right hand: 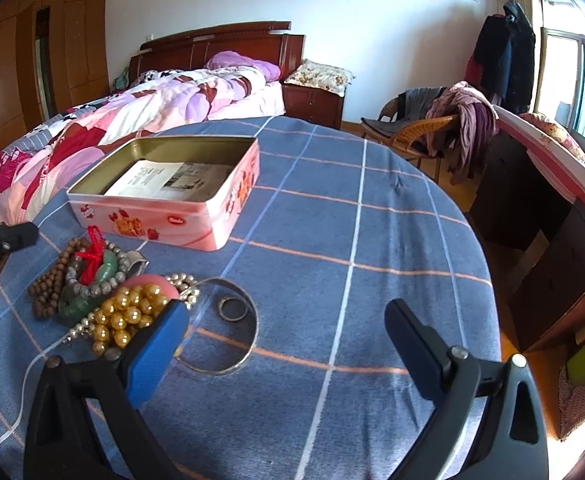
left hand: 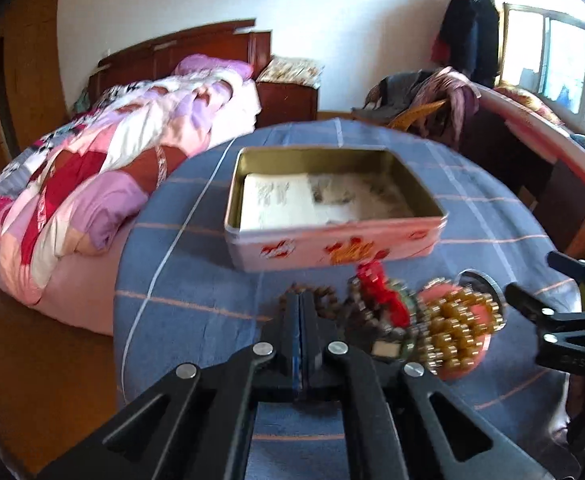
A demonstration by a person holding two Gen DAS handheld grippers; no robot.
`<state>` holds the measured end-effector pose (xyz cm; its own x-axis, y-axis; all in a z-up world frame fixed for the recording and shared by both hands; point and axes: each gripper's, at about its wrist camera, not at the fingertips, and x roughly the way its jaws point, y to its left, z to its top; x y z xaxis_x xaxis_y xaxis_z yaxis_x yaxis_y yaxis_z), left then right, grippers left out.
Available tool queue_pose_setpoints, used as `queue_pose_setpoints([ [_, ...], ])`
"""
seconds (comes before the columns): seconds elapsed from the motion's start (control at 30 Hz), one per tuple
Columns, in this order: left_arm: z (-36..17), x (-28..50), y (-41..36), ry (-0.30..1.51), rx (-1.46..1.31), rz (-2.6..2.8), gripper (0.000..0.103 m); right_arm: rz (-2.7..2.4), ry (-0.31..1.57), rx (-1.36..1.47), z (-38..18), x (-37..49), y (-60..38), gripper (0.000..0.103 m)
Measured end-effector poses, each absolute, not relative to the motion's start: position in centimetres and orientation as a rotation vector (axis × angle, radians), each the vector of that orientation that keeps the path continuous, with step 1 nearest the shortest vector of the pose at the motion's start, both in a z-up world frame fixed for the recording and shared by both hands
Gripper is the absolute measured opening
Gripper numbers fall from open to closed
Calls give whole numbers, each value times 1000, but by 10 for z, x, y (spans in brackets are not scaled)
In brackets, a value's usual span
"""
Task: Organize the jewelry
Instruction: 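Reach the left gripper to the brown wooden bead string and grasp it, then grasp the silver bangle with the right gripper while the left lifts the beads toward the tin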
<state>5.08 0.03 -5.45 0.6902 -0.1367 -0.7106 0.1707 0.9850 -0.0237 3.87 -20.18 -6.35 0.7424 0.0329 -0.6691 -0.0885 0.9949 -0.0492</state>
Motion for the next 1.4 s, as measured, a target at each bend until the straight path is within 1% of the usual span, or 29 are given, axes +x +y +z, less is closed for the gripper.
queue_pose_setpoints([
  [0.17, -75, 65, 3, 875, 8, -159, 6, 75, 747, -85, -69, 40, -199, 100],
  [0.27, -78, 67, 2, 871, 0, -156, 10, 78, 752, -90, -70, 40, -198, 100],
  [0.37, -77, 67, 0, 866, 5, -149, 29, 80, 757, -89, -70, 41, -198, 100],
  [0.4, -77, 67, -1, 864, 2, -152, 43, 85, 759, -89, -71, 42, -198, 100],
  [0.43, -77, 66, -1, 859, 0, -155, 53, 91, 765, -90, -71, 43, -197, 99],
  [0.47, -77, 65, -2, 851, -2, -163, 54, 94, 770, -95, -71, 44, -197, 98],
  [0.53, -80, 65, -3, 851, -9, -195, 54, 104, 785, -111, -73, 48, -195, 81],
  [0.57, -82, 66, -4, 861, -9, -193, 54, 107, 799, -115, -74, 52, -194, 77],
  [0.63, -86, 67, -4, 881, -13, -201, 54, 117, 828, -110, -78, 58, -196, 66],
  [0.67, -87, 68, -3, 884, -17, -206, 54, 119, 841, -110, -80, 60, -196, 64],
  [0.7, -88, 68, -3, 889, -21, -213, 50, 125, 858, -114, -83, 63, -196, 58],
  [0.73, -89, 68, -4, 892, -23, -222, 34, 132, 869, -114, -85, 64, -196, 49],
  [0.77, -90, 68, -5, 898, -26, -245, 29, 148, 882, -109, -88, 65, -196, 45],
  [0.8, -89, 67, -6, 895, -22, -251, 27, 167, 879, -103, -87, 63, -196, 40],
  [0.87, -87, 64, -10, 886, -2, -264, 25, 198, 882, -114, -87, 60, -193, 21],
  [0.9, -85, 61, -11, 877, 3, -266, 21, 211, 880, -115, -86, 59, -192, 11],
  [1.0, -79, 56, -12, 857, 11, -274, 20, 237, 866, -86, -83, 55, -197, 7],
  [1.03, -77, 56, -12, 851, 12, -274, 17, 241, 859, -81, -81, 55, -197, 5],
  [1.2, -60, 48, -10, 800, 23, -286, 17, 252, 821, -61, -68, 50, -203, 5],
  [1.3, -52, 44, -11, 782, 29, -299, 17, 242, 836, -95, -69, 54, -201, 5],
  [1.37, -48, 43, -10, 774, 26, -303, 17, 251, 852, -107, -73, 57, -198, 9],
  [1.4, -46, 42, -9, 769, 27, -301, 17, 255, 859, -96, -74, 58, -198, 21],
])
